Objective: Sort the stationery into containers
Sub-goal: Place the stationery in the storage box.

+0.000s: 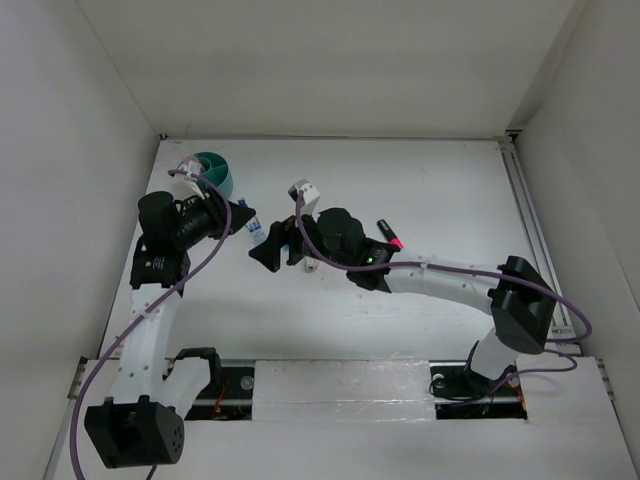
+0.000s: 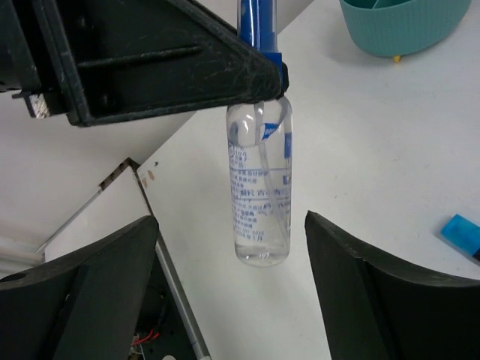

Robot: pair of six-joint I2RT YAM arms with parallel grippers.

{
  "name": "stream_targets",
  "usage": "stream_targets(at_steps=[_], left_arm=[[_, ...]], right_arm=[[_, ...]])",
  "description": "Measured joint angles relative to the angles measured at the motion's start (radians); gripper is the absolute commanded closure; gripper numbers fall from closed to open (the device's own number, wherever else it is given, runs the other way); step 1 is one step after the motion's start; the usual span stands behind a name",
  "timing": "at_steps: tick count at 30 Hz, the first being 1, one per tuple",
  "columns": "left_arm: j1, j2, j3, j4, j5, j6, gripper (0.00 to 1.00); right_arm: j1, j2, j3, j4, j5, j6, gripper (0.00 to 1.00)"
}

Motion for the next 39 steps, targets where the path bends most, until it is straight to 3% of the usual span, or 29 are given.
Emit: stream_targets(at_steps=[3, 10, 18, 26, 39], left_arm=[[0.0, 0.01, 0.025, -0.034, -0.079, 0.019, 1.0], [0.0, 0.098, 0.2, -0.061, -0.348, 0.048, 1.0], [0.002, 0.556, 0.703, -0.013, -0.599, 0.147, 1.0], [0.035, 0.987, 1.137, 0.005, -0.639, 0.311, 1.0], [0.234, 1.048, 1.051, 0.126, -0.518, 0.448, 1.0]], right_arm=[[0.0, -0.011, -0.001, -0.026, 0.024, -0.009, 0.0], [-0.002, -0.159, -0.111, -0.061, 0.116, -0.019, 0.0], [-0.008, -0.301, -0.26, -0.074, 0.12, 0.018, 0.0], [-0.005, -0.457, -0.388, -0.136, 0.113, 0.047, 0.0], [0.022, -0.577, -0.522, -0.165, 0.051, 0.075, 0.0]])
